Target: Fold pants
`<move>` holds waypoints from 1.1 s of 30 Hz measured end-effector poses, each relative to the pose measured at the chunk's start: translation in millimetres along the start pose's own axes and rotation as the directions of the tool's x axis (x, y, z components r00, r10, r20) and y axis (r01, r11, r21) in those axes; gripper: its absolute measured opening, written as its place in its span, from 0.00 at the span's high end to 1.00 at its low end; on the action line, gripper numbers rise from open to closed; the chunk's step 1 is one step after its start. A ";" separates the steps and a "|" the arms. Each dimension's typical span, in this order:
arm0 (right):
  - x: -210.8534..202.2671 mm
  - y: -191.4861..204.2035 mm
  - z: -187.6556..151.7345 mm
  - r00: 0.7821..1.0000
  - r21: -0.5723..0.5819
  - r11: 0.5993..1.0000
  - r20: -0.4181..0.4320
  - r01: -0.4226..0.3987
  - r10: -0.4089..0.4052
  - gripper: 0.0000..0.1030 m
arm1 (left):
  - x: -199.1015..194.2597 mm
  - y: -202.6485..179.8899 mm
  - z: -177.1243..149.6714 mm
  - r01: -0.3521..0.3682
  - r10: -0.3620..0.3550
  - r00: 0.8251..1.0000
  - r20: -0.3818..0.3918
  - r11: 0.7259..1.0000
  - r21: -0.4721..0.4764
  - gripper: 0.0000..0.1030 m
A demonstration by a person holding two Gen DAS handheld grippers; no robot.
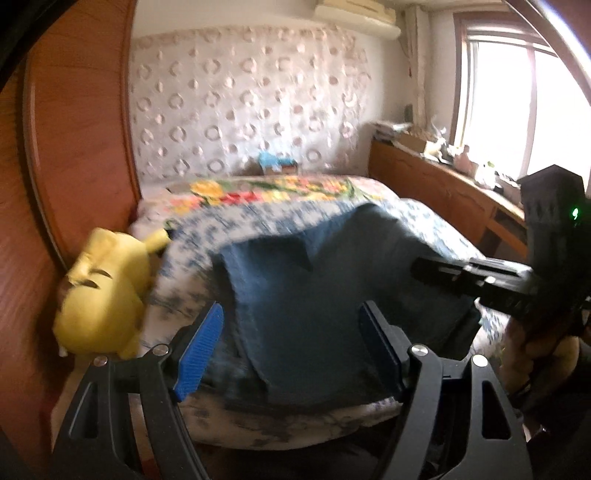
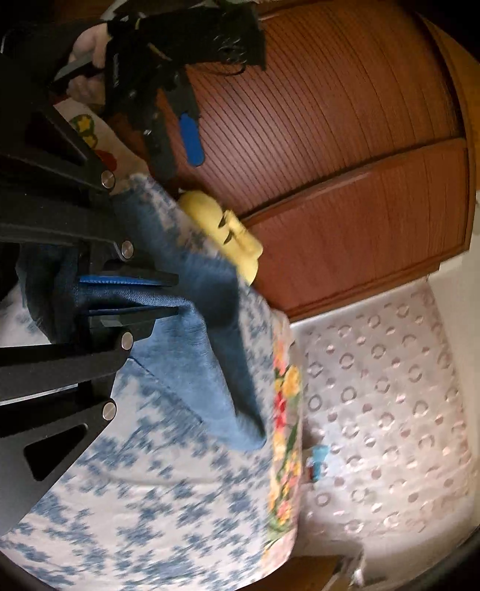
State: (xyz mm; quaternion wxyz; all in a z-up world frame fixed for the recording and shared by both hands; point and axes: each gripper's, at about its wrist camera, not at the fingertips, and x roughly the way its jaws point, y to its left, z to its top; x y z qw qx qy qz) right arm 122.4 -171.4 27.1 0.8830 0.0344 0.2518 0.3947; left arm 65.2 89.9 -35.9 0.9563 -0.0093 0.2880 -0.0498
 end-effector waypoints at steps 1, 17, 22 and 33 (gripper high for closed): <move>4.5 4.1 2.5 1.000 -0.012 1.000 0.002 -0.012 0.012 0.92 | -5.5 4.5 1.8 -0.008 0.008 1.000 0.010 1.000 0.000 0.26; 152.9 74.5 -24.8 0.943 -0.122 0.968 -0.280 -0.220 0.179 0.92 | -46.4 72.2 5.5 -0.148 0.154 0.985 0.083 0.987 -0.065 0.26; 160.7 71.5 -22.2 0.946 -0.113 0.975 -0.287 -0.193 0.154 0.89 | -42.0 75.0 2.3 -0.148 0.154 0.985 0.074 0.986 -0.079 0.26; 83.7 80.2 -15.5 0.988 -0.187 0.980 -0.151 -0.070 0.042 0.57 | -28.2 60.0 -2.1 -0.114 0.117 0.992 0.045 0.992 -0.063 0.26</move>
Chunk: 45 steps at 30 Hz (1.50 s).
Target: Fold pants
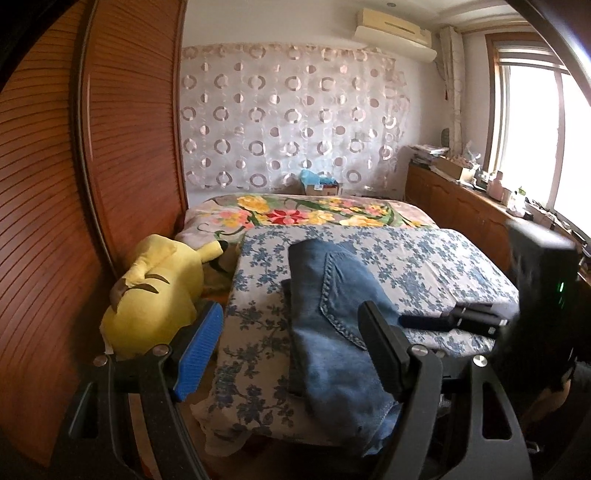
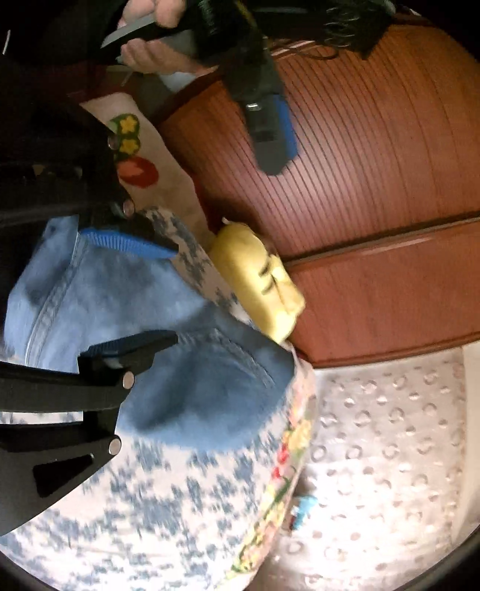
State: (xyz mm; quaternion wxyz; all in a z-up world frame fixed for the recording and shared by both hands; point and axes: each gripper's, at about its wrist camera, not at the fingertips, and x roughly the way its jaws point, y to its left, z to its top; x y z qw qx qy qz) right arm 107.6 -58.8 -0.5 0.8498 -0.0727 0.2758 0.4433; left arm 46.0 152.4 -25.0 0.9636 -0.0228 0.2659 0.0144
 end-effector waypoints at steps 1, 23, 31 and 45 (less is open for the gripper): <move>-1.1 -4.5 -0.6 1.000 0.008 1.000 0.006 0.014 -0.014 0.56 | 1.7 -2.1 -0.2 0.003 -0.003 1.000 -0.004 1.000 0.003 0.26; -47.1 -48.0 -19.2 0.982 0.115 0.976 0.025 0.185 -0.189 0.55 | 35.9 -34.1 -18.3 0.059 -0.057 0.994 -0.089 0.998 0.023 0.26; -43.1 -50.7 -18.3 0.986 0.103 0.981 0.008 0.165 -0.167 0.45 | 61.0 -28.8 -41.7 0.055 -0.054 0.985 -0.165 0.998 0.001 0.26; 15.5 -78.6 16.7 0.993 0.099 0.989 -0.047 0.111 -0.107 0.43 | 92.0 -7.7 -68.2 0.066 -0.079 0.967 -0.241 0.996 -0.065 0.26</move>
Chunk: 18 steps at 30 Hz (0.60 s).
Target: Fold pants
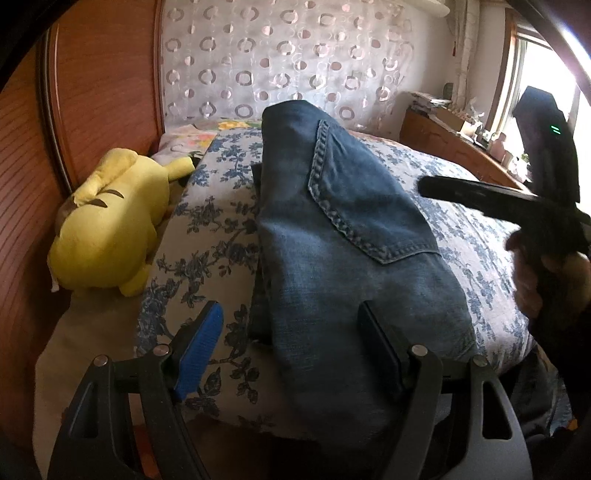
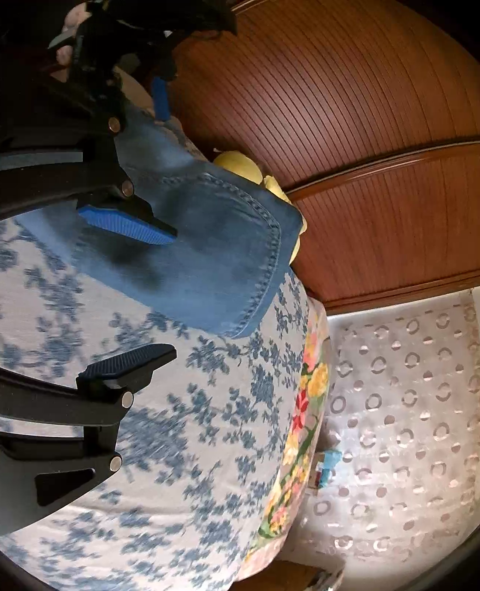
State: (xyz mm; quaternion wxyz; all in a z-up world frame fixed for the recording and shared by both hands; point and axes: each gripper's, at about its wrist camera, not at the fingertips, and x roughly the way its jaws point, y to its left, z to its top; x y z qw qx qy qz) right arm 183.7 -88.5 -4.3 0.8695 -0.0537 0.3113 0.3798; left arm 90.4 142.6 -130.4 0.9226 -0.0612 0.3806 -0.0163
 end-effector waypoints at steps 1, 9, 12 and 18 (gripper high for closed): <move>5.8 -2.0 4.5 1.000 0.000 1.000 -0.006 -0.007 0.007 0.43 | -0.4 0.7 0.1 0.010 -0.010 1.000 0.004 1.000 -0.005 0.26; 55.5 -25.6 35.8 0.995 0.002 0.998 -0.075 -0.061 0.061 0.37 | 11.4 4.4 3.9 0.081 -0.081 0.997 -0.002 0.996 -0.026 0.48; 71.6 -39.8 39.3 0.983 0.058 0.990 -0.121 -0.132 0.138 0.33 | 15.4 6.1 5.2 0.111 -0.111 0.994 -0.009 0.993 -0.039 0.56; 90.8 -52.2 44.0 0.950 0.105 0.965 -0.180 -0.241 0.257 0.37 | 11.0 4.1 6.8 0.117 -0.117 0.993 0.008 0.993 -0.021 0.75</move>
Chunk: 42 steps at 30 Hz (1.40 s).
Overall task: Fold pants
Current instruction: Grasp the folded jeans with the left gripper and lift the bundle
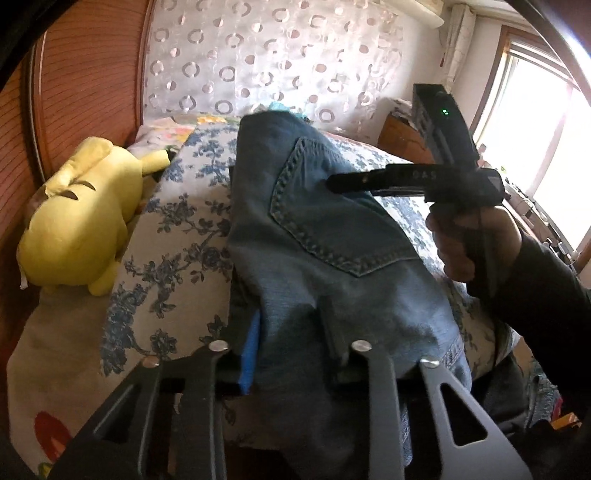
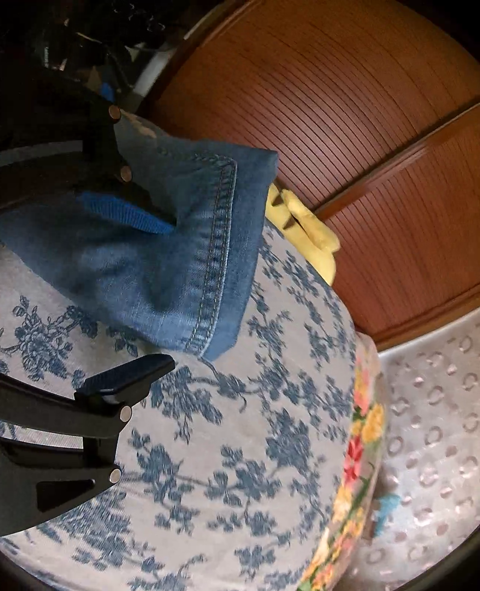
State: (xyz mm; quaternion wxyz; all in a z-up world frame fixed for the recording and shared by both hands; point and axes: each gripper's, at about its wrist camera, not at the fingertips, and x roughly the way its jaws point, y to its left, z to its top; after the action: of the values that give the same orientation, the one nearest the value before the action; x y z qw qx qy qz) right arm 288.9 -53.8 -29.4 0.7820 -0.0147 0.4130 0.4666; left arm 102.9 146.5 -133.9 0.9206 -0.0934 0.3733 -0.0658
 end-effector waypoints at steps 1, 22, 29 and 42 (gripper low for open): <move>1.6 -0.7 1.6 0.999 0.000 1.000 -0.011 -0.030 0.030 0.43 | -1.6 -1.8 -0.1 -0.001 0.001 1.000 0.008 1.000 0.013 0.78; 11.2 11.2 103.7 0.982 -0.083 0.996 0.179 -0.046 0.061 0.76 | 13.2 63.4 103.7 -0.063 0.063 0.990 0.124 0.998 0.000 0.93; 69.1 -18.2 148.0 0.977 -0.037 0.999 0.214 0.014 -0.005 0.76 | 60.6 93.8 158.6 -0.154 0.149 0.982 0.114 0.987 0.039 0.94; 121.6 -43.0 168.6 0.971 -0.033 0.981 0.153 0.191 -0.184 0.53 | 113.3 108.5 172.8 -0.204 0.202 0.979 0.032 0.977 0.064 0.94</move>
State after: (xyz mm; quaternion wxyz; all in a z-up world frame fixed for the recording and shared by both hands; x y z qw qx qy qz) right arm 454.6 78.0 -14.2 0.8507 -0.0371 0.3390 0.4001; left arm 310.2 251.9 -112.7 0.9297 -0.0246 0.3670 0.0172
